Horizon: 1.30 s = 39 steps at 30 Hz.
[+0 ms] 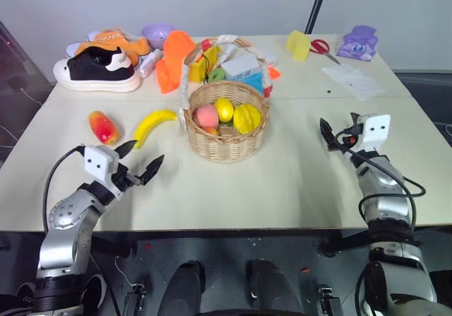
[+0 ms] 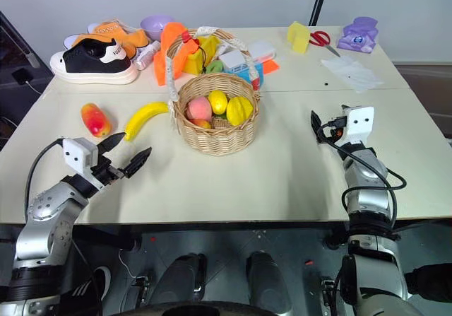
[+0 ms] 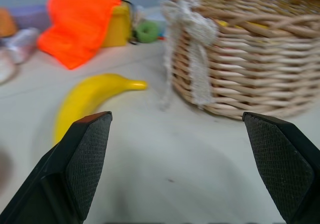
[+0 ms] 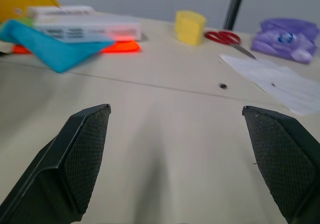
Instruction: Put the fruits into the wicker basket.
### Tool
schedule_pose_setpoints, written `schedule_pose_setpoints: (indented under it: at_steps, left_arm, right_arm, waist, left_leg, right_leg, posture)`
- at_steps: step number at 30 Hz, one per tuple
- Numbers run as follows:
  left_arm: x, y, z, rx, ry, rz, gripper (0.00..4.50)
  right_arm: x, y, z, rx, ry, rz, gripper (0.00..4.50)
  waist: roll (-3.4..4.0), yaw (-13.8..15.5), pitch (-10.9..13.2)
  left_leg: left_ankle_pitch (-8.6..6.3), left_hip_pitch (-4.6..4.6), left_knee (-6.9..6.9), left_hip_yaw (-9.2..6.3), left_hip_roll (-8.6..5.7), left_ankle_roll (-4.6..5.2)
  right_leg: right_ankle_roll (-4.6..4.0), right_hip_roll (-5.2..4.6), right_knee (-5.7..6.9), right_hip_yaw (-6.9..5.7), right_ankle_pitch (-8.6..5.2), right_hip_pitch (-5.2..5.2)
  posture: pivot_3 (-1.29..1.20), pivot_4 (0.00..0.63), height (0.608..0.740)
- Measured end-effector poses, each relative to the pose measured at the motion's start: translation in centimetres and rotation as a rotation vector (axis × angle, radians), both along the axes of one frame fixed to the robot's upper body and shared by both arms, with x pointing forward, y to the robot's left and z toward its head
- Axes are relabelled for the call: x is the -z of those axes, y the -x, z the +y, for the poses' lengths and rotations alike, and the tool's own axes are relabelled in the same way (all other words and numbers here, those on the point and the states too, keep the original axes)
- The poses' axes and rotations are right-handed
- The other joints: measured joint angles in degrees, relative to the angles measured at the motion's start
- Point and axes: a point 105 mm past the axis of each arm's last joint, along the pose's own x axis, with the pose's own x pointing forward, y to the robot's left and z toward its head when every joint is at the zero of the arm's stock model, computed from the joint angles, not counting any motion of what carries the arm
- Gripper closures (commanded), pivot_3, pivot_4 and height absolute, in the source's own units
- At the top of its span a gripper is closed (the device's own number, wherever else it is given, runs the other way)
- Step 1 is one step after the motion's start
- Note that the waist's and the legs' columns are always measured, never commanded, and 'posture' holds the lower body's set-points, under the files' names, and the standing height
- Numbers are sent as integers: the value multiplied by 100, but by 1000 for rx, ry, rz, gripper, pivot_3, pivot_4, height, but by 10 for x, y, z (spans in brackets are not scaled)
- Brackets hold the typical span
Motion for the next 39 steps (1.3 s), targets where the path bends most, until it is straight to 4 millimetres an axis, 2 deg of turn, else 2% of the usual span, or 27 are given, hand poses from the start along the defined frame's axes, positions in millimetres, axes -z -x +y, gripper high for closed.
schedule_pose_setpoints:
  at_steps: [3,6,9,11,15,20,25,29,33,39]
  left_arm:
    - [2,0,12,-97,18,-4,0]
    - [-1,0,29,-216,27,-22,0]
    - [0,-1,39,-336,66,-30,0]
    - [2,-2,46,-418,59,-16,0]
    - [1,-10,55,-565,51,-8,0]
    - [-4,-11,48,-583,65,-3,0]
    - [-9,-14,54,-626,22,8,0]
    - [-27,-26,65,-656,-15,29,0]
    - [-44,-40,79,-689,-24,67,0]
    - [-39,-55,87,-654,22,227,0]
  right_arm:
    - [3,25,18,-119,3,12,95]
    - [3,58,52,-325,30,26,95]
    - [0,97,87,-618,119,70,95]
    - [-1,109,102,-734,152,83,95]
    - [-5,109,114,-810,194,70,95]
    - [-11,101,120,-828,239,34,95]
    - [-6,100,122,-844,260,50,95]
    - [-4,101,128,-873,270,57,95]
    - [-18,101,136,-905,276,20,95]
    - [-25,113,148,-998,269,-5,95]
  waist:
    - [0,12,0]
    - [1,3,1]
    - [1,-2,0]
    - [-9,-8,2]
    - [-16,17,4]
    - [-28,25,10]
    - [-30,21,12]
    - [-33,20,13]
    - [-33,13,13]
    - [-36,5,15]
  left_leg:
    - [0,-1,-6,-6,6,0]
    - [0,1,-5,-8,7,0]
    - [-1,2,6,-10,7,0]
    - [-1,5,14,-8,7,-1]
    - [-2,4,22,-6,-2,-2]
    - [-2,0,15,-9,-2,-2]
    - [-2,1,15,-11,-4,-3]
    - [-2,1,17,-14,-5,-3]
    - [-2,1,16,-15,-7,-2]
    - [-2,0,13,-21,-7,-3]
  right_leg:
    - [1,-1,0,-2,0,-1]
    - [-7,-2,-1,-2,-5,-1]
    - [-17,-5,-4,0,-11,6]
    - [-19,-2,-4,-2,-10,11]
    - [-20,-1,-8,-8,-10,19]
    - [-4,-2,-15,-9,-2,18]
    - [-17,-1,-15,-11,-9,18]
    - [-17,0,-13,-14,-8,19]
    - [-1,1,-13,-15,0,19]
    - [2,2,-13,-21,0,18]
  posture:
    - [0,150,740]
    - [0,150,740]
    - [0,150,740]
    - [0,150,740]
    - [0,150,740]
    - [0,150,740]
    - [0,150,740]
    - [0,150,740]
    - [0,150,740]
    - [0,150,740]
